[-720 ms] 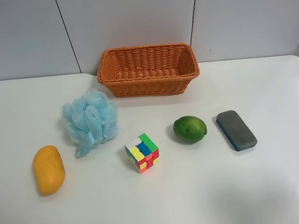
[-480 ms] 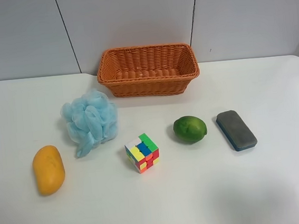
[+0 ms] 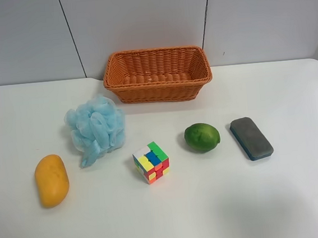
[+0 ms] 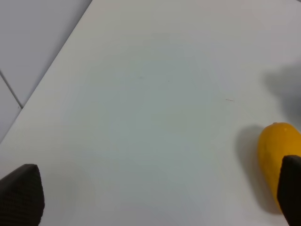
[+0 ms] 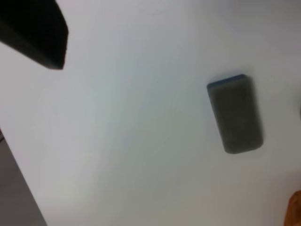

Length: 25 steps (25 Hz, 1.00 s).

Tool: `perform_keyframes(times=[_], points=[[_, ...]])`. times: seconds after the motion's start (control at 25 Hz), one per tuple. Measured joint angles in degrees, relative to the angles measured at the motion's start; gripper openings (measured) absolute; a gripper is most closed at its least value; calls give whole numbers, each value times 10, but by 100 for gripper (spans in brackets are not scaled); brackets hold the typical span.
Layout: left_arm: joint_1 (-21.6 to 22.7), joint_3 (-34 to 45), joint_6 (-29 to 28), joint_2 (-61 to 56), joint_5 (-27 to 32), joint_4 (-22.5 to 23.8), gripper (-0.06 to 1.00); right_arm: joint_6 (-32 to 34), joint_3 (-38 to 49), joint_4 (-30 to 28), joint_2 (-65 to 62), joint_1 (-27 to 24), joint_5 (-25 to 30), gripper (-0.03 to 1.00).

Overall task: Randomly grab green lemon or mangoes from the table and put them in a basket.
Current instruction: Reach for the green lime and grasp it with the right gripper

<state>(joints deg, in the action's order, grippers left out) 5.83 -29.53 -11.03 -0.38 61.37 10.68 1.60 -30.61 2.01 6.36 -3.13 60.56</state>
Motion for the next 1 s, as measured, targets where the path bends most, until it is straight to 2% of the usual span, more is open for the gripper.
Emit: perform_keyframes(times=[0.2,0.48,0.68,0.84,1.0], points=[[0,0,0,0,0,0,99,-103,-96,53,156,0,-10,99],[0,0,0,0,0,0,99,-245,-256,91,395,0,54,99],[0,0,0,0,0,0,99,-320,-299,120,542,4,62,99],[0,0,0,0,0,0,99,-370,-302,130,648,57,32,99],[0,0,0,0,0,0,99,-373,-302,91,727,130,-34,99]])
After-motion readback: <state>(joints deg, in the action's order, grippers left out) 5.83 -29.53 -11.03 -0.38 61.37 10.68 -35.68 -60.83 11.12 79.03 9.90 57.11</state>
